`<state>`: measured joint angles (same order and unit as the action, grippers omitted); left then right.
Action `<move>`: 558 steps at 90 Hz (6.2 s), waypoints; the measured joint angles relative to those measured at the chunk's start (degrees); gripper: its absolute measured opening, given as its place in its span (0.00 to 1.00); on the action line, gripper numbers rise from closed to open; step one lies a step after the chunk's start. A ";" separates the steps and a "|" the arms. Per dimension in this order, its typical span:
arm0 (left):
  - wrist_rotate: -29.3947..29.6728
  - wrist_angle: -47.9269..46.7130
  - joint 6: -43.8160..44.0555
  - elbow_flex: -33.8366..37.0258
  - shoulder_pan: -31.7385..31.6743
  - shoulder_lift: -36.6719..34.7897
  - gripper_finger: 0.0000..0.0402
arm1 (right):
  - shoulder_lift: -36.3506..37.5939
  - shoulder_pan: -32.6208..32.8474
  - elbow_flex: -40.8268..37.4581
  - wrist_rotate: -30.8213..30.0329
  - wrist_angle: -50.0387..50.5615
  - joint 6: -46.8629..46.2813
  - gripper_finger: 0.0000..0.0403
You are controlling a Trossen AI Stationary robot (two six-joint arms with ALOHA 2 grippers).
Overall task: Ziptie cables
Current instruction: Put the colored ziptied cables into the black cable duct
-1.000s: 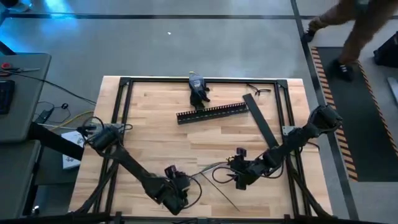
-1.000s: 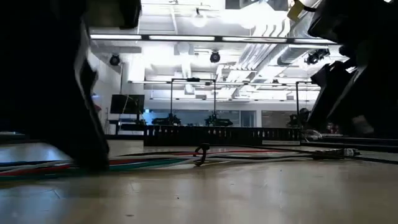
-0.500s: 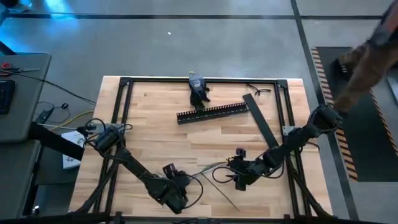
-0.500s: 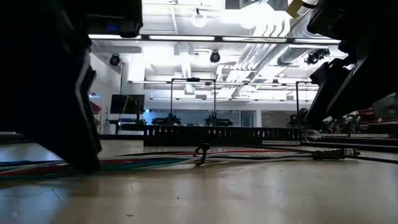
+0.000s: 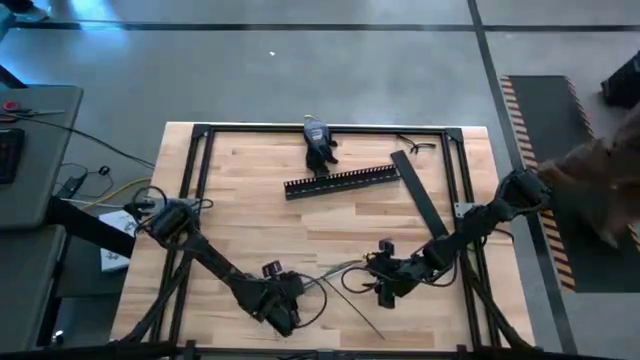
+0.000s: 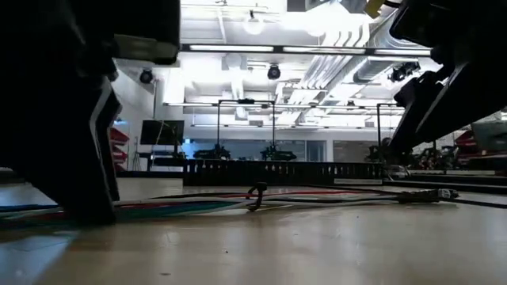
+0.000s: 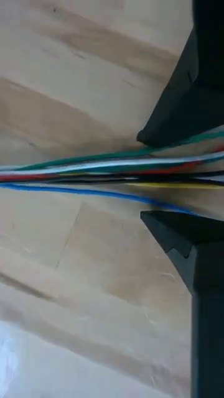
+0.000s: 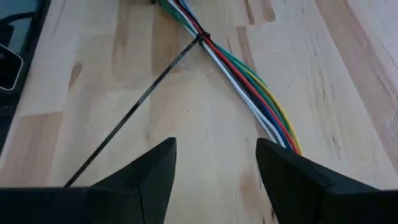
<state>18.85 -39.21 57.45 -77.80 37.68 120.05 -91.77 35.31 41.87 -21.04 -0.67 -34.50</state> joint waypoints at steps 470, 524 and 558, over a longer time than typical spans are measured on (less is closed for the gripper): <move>-3.13 -24.18 -36.07 -6.16 -20.17 -11.59 0.43 | 13.03 -21.42 0.76 18.10 37.24 26.47 0.00; 0.54 28.99 -37.87 16.52 -21.24 -12.00 0.67 | 13.03 -21.42 0.72 18.10 35.26 27.66 0.00; -3.57 42.64 -35.45 20.55 -21.21 -7.70 0.52 | 14.93 -21.44 0.70 18.01 34.12 27.47 0.00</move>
<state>15.28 3.43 21.99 -57.25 16.47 112.35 -76.84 13.87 42.57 -3.03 33.45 -7.03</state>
